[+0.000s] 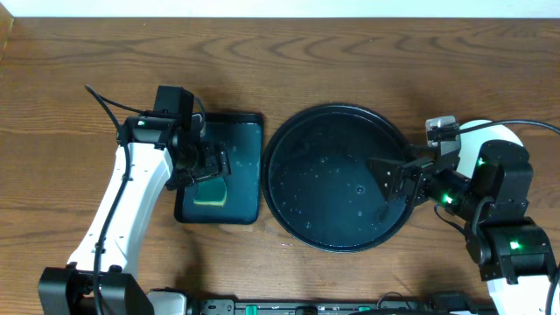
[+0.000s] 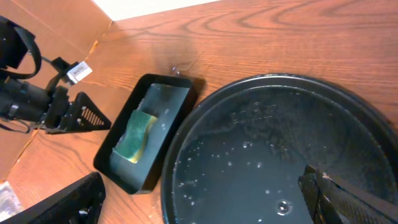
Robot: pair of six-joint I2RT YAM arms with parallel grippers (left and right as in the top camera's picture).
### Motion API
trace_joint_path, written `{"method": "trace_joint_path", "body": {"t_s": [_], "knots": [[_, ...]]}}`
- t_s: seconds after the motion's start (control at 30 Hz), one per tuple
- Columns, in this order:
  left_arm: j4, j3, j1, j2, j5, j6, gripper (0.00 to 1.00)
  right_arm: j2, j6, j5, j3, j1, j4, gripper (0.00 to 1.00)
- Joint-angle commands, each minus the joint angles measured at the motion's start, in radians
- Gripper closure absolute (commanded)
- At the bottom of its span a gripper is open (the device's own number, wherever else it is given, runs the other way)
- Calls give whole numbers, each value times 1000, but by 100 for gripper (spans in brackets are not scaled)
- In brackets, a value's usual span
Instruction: Clean dirty plates on tray and stack at the side
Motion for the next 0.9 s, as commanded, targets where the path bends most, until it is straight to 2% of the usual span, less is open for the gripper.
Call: {"method": "trace_joint_path", "body": {"t_s": [0.0,0.2,0.43,0.47,0.5,0.63,0.87], "knots": [[-3,10,2,-2,-3,-1,16,-3,89,0,9,23,0,1],[-3,10,2,-2,-3,-1,16,-3,82,0,9,23,-6,1],[-3,10,2,-2,-3,-1,16,-12,-144,31,5,23,-25,1],[-3,10,2,-2,-2,-1,16,-41,-233,33,-20,26,-5,1],[-3,10,2,-2,-3,-1,16,-63,-257,52,-45,26,19,1],[-3,10,2,-1,-3,-1,16,-204,-261,184,-226,31,179,1],[-3,10,2,-2,-3,-1,16,-552,-262,261,-592,26,376,1]]}}
